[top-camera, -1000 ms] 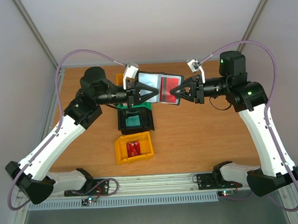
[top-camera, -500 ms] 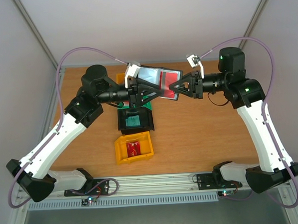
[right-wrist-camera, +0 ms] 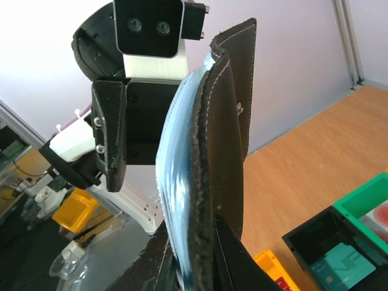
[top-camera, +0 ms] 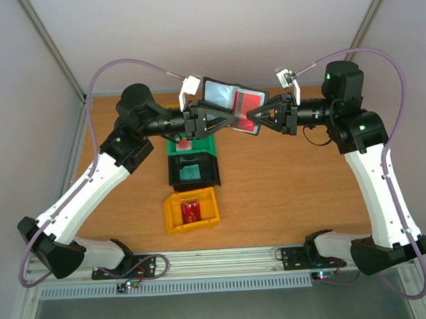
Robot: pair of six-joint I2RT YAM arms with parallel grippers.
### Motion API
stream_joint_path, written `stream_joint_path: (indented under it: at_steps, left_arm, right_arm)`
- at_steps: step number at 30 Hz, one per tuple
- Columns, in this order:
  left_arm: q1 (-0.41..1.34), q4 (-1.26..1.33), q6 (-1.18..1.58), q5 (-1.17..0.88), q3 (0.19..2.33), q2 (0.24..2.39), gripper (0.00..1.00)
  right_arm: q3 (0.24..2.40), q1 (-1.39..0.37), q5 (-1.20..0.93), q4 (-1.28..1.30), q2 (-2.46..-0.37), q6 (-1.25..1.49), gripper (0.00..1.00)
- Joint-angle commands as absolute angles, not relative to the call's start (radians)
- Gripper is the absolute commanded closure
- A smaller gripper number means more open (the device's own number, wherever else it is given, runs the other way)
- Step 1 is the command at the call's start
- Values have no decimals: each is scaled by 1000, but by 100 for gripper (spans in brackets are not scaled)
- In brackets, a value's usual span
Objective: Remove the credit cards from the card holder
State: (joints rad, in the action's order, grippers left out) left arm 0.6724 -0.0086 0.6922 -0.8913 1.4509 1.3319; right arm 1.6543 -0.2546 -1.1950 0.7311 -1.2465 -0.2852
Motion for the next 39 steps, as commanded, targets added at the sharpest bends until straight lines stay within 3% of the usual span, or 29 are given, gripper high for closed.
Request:
stream_joint_path:
  at_steps: [1, 6, 18, 21, 22, 30, 35, 39]
  left_arm:
    - [756, 198, 782, -991, 1504, 1395, 54]
    - [768, 105, 730, -982, 1509, 1388, 67]
    - [793, -244, 417, -861, 1542, 1402, 76]
    - [800, -206, 395, -880, 1521, 1381, 97]
    - [802, -191, 394, -883, 1515, 1372, 99]
    - [773, -125, 473, -834, 1448, 1293, 100]
    - [729, -127, 494, -818, 1431, 1273, 100]
    - [665, -123, 528, -817, 1429, 1283, 100]
  right_arm:
    - [1682, -319, -1218, 712, -1279, -304, 97]
    - [1713, -320, -1118, 735, -1305, -300, 97]
    - [1740, -411, -1185, 611, -1301, -242, 97]
    - [1737, -413, -1170, 620, -1302, -249, 97]
    - [1739, -413, -1165, 631, -1301, -258, 97]
    - [1735, -393, -1128, 792, -1280, -349, 91]
    - [1724, -348, -1137, 842, -1261, -358, 72]
    - [1705, -304, -1172, 845, -1243, -340, 67]
